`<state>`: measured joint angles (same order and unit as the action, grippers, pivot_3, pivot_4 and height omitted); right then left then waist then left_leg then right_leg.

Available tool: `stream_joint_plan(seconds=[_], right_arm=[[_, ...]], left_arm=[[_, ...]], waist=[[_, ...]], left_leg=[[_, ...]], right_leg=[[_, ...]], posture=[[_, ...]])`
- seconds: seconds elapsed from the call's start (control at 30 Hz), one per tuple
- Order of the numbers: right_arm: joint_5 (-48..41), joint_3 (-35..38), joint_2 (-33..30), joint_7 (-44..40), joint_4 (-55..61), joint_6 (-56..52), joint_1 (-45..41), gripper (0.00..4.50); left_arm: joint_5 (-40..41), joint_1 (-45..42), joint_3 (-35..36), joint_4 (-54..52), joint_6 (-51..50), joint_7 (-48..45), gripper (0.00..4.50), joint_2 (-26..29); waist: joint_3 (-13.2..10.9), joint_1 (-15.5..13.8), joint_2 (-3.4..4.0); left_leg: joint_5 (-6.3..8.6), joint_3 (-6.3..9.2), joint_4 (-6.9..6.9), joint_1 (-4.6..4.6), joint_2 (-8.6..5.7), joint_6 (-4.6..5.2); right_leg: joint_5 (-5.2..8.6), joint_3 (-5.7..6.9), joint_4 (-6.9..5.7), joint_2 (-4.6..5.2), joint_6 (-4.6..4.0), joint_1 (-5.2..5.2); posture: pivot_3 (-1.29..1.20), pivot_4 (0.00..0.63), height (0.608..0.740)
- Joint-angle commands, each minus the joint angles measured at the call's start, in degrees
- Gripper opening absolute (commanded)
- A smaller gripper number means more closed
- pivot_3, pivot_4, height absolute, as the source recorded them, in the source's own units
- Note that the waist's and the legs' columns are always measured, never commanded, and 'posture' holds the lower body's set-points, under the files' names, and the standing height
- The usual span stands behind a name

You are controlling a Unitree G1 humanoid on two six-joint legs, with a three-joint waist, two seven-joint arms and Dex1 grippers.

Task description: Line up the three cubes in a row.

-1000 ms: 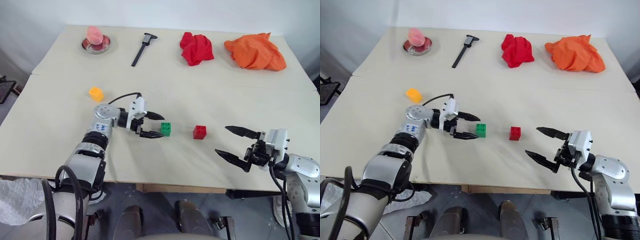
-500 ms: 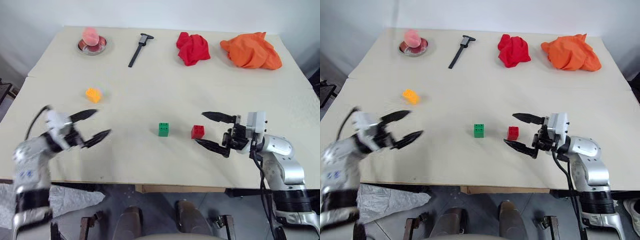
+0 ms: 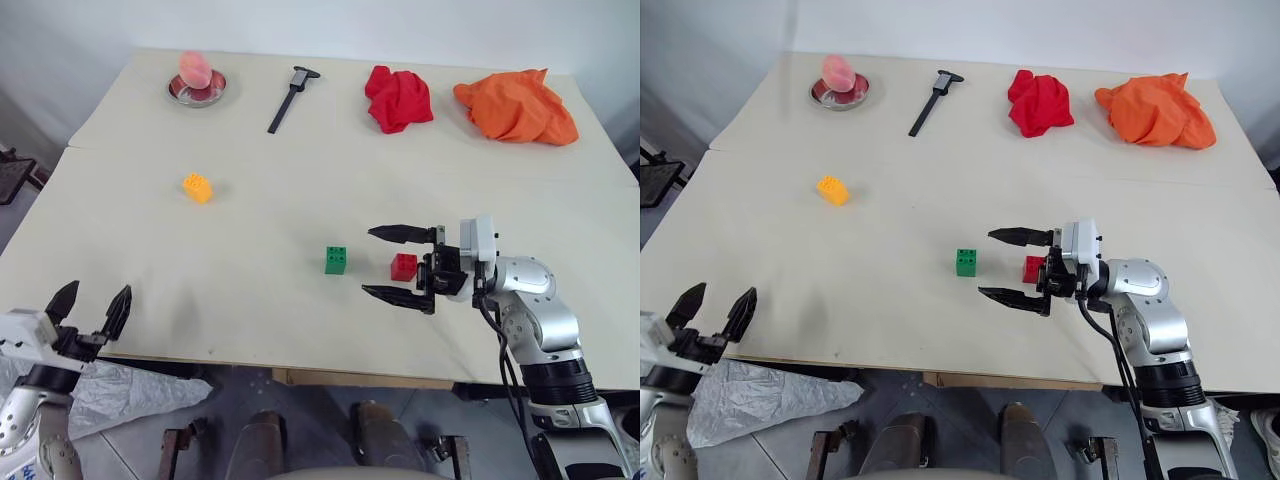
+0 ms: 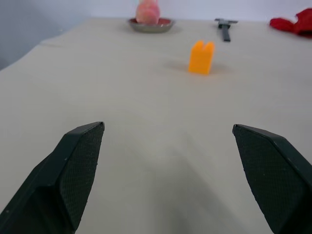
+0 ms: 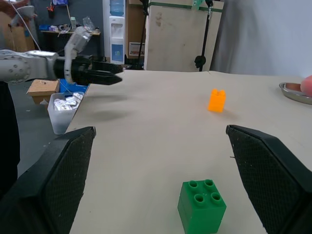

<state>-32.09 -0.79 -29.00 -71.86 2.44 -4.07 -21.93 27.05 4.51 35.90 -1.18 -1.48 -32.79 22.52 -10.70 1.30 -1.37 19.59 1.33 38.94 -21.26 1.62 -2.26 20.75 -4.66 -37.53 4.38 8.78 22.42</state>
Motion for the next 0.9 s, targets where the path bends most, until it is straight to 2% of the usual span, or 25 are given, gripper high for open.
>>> stream_joint_plan(seconds=[0.03,0.27,0.4,0.53,0.63,0.9], right_arm=[[-0.07,0.35,0.09,-0.27,0.76,0.43,-0.49,4.5],[0.39,0.18,0.27,0.63,1.77,0.45,0.52,4.5],[0.51,0.51,0.21,1.69,2.78,0.47,1.51,4.5],[0.34,0.91,0.06,3.26,4.73,0.25,3.49,4.5],[0.14,1.05,-0.17,3.95,5.8,-0.19,4.26,4.5],[-0.07,1.42,-0.54,4.88,6.94,-0.95,5.11,4.5]], left_arm=[[-2.27,-10.59,-4.35,4.03,-4.73,2.87,4.48,5.75],[-7.81,-32.55,-12.85,29.57,-6.41,-0.12,4.48,13.43],[-10.68,-41.22,-15.65,42.49,-2.03,-2.14,4.48,15.15],[-13.73,-50.32,-18.97,55.98,2.49,-5.72,4.48,15.24],[-15.66,-54.18,-20.77,61.23,4.93,-6.65,4.48,14.41],[-17.46,-58.35,-21.92,68.39,9.5,-6.56,4.48,12.98]], waist=[[0.0,0.04,-0.03],[0.0,1.3,-0.03],[0.0,1.63,-0.03],[0.0,1.68,-0.03],[0.0,1.32,-0.03],[0.0,0.49,-0.03]], left_leg=[[-0.02,0.06,0.01,-0.03,-0.01,-0.02],[-0.11,-0.32,-0.04,0.06,-0.18,-0.28],[-0.03,-0.32,-0.06,-0.05,-0.15,-0.34],[0.04,-0.35,-0.06,-0.07,-0.18,-0.34],[0.09,-0.37,0.0,-0.07,-0.16,-0.33],[0.09,-0.39,0.1,-0.06,-0.16,-0.33]], right_leg=[[-0.01,0.09,-0.02,-0.11,-0.02,0.01],[-0.04,0.4,-0.19,-0.1,-0.06,0.21],[-0.09,1.38,-0.23,0.15,-0.16,0.33],[-0.11,1.82,-0.19,0.27,-0.19,0.36],[-0.17,2.56,-0.15,0.52,-0.29,0.38],[-0.2,2.6,-0.23,0.55,-0.33,0.37]], posture=[[0.0,0.15,0.74],[0.0,0.15,0.74],[0.0,0.15,0.74],[0.0,0.15,0.74],[0.0,0.15,0.74],[0.0,0.15,0.74]])
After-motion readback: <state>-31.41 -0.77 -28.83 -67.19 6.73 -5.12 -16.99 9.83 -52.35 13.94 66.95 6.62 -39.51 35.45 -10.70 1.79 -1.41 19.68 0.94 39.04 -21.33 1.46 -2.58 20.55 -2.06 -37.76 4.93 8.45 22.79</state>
